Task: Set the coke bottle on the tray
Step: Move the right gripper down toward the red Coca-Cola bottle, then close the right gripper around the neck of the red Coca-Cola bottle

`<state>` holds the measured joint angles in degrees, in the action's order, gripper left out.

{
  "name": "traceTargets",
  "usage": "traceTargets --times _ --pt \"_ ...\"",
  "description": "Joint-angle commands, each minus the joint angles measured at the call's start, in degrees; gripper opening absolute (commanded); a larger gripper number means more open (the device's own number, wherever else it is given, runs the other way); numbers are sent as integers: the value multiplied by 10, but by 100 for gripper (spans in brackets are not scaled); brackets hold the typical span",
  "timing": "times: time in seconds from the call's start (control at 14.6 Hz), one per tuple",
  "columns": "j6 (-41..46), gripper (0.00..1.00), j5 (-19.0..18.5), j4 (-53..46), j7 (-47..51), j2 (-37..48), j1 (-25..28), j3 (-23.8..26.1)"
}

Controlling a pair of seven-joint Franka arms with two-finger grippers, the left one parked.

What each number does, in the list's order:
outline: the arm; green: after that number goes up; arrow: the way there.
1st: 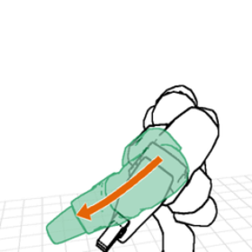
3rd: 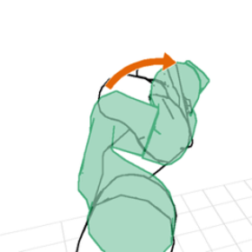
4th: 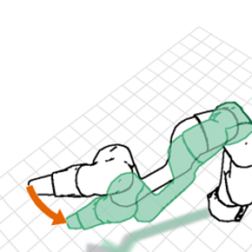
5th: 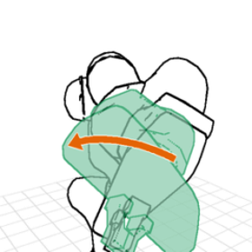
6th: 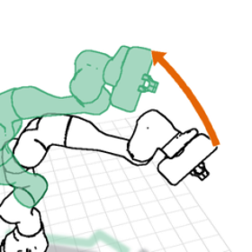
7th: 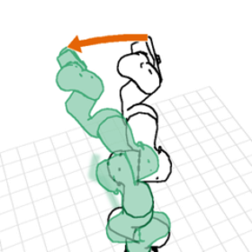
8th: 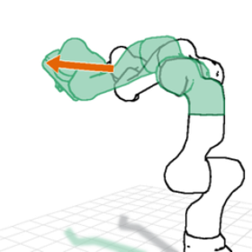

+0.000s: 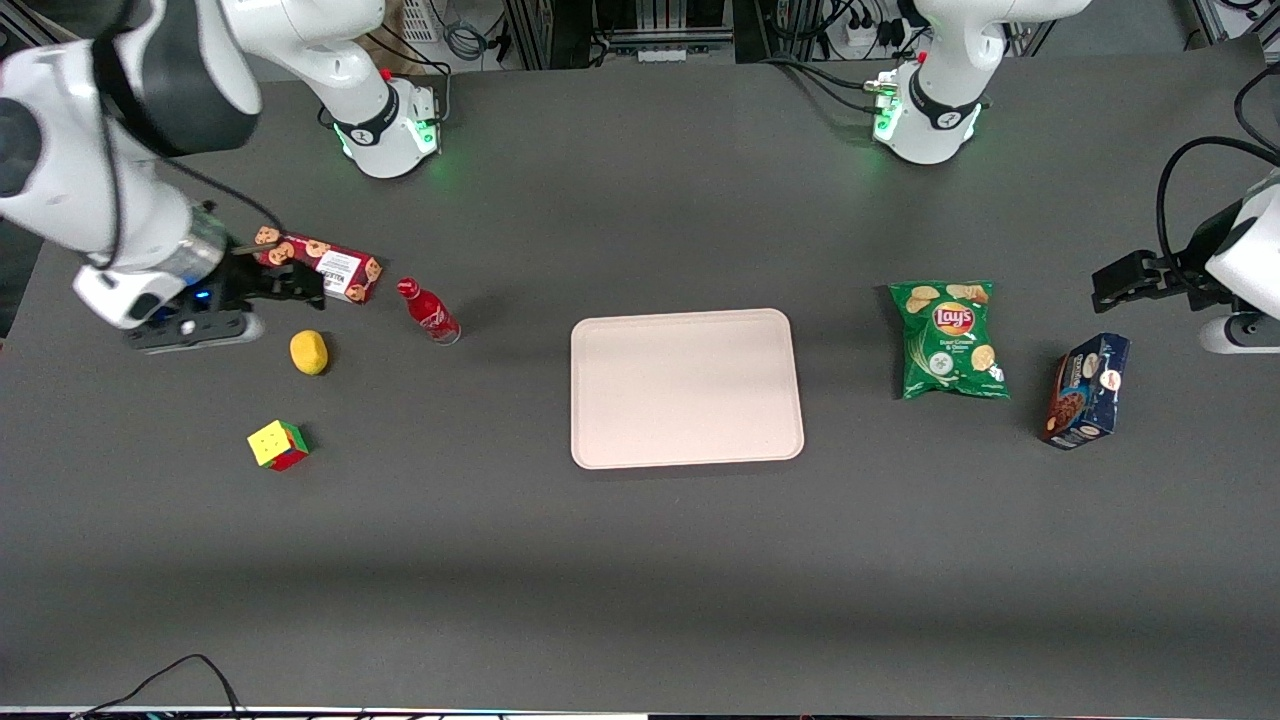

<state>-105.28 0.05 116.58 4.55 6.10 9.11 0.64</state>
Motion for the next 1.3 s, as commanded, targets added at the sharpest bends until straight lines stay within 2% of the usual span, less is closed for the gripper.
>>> traceTargets --times 0.0,0.21,0.41,1.03,1.23 --pt "-69 100 6 139 52 79 1 41" --pt "-156 100 6 225 60 99 1 69" --pt "-214 100 7 272 62 109 1 74" --pt "-303 100 18 327 91 103 2 107" --pt "-367 100 18 354 91 82 2 107"
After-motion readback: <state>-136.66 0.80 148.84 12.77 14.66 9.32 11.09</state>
